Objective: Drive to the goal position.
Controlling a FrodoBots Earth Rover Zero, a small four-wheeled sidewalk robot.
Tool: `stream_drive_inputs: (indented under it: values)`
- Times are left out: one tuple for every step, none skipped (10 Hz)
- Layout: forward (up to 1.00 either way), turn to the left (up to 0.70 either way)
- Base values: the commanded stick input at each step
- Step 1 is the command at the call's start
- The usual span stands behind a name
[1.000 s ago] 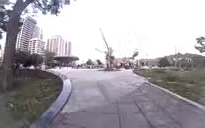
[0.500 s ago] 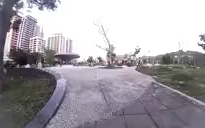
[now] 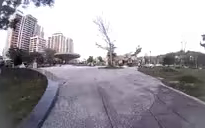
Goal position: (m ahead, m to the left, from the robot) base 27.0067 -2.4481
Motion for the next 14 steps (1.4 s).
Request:
stream_drive_inputs:
  values:
    - [1.0,0.0]
    - [1.0,0.0]
    - [1.0,0.0]
    - [1.0,0.0]
    - [1.0,-0.27]
    - [1.0,-0.24]
    - [1.0,-0.01]
    - [1.0,0.0]
    - [1.0,0.0]
    - [1.0,0.0]
    - [1.0,0.0]
    - [1.0,0.0]
    - [1.0,0.0]
    - [1.0,-0.12]
